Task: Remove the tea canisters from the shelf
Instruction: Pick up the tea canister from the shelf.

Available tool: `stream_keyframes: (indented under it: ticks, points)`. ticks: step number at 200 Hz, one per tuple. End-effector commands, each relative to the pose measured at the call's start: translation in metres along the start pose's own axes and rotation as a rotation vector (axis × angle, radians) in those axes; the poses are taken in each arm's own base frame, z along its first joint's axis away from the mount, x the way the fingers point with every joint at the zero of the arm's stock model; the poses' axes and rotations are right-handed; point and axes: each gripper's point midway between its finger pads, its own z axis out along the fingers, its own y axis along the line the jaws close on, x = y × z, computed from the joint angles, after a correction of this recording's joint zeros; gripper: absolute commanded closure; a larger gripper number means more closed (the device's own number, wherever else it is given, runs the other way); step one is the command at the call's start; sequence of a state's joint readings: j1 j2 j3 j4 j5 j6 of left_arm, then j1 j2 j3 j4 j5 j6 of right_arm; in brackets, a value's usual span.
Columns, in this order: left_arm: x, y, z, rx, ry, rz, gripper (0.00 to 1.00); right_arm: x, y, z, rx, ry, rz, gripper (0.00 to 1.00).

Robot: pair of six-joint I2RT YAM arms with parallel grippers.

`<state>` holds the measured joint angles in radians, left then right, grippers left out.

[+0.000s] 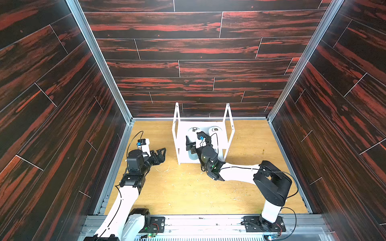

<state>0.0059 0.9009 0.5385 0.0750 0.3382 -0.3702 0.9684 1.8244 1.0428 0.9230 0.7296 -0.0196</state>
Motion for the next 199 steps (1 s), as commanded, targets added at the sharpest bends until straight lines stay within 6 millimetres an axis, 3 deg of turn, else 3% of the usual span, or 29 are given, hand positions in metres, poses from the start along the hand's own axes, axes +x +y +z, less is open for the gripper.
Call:
stream_keyframes:
  ticks: [1,145,199]
  points:
    - [0.005,0.002,0.001,0.007,0.007,0.000,0.14,0.003,0.000,0.003,-0.001,0.025,-0.007,0.01]
    - [0.007,0.000,-0.001,0.021,0.002,-0.013,0.14,-0.001,0.007,0.018,0.007,0.012,-0.028,0.02]
    - [0.009,-0.001,0.001,0.031,0.009,-0.021,0.14,-0.005,0.006,0.017,0.006,0.000,-0.036,0.11]
